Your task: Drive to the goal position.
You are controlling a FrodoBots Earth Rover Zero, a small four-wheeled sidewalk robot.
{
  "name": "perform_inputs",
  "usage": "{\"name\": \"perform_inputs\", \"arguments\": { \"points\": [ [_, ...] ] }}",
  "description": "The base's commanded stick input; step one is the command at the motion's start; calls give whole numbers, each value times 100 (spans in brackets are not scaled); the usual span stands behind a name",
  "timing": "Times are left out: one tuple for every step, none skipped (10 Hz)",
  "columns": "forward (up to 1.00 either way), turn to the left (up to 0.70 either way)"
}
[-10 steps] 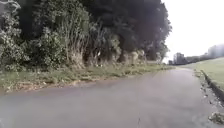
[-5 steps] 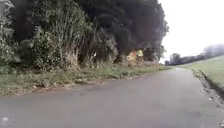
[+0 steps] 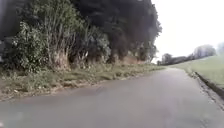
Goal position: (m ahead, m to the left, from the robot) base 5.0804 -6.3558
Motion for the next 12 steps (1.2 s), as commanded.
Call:
{"name": "perform_inputs", "arguments": {
  "points": [
    [67, -34],
    [67, -34],
    [67, -33],
    [67, -34],
    [67, -33],
    [67, -34],
    [67, -33],
    [67, -33],
    [67, -34],
    [67, -34],
    [67, -34],
    [67, -34]
  ]
}}
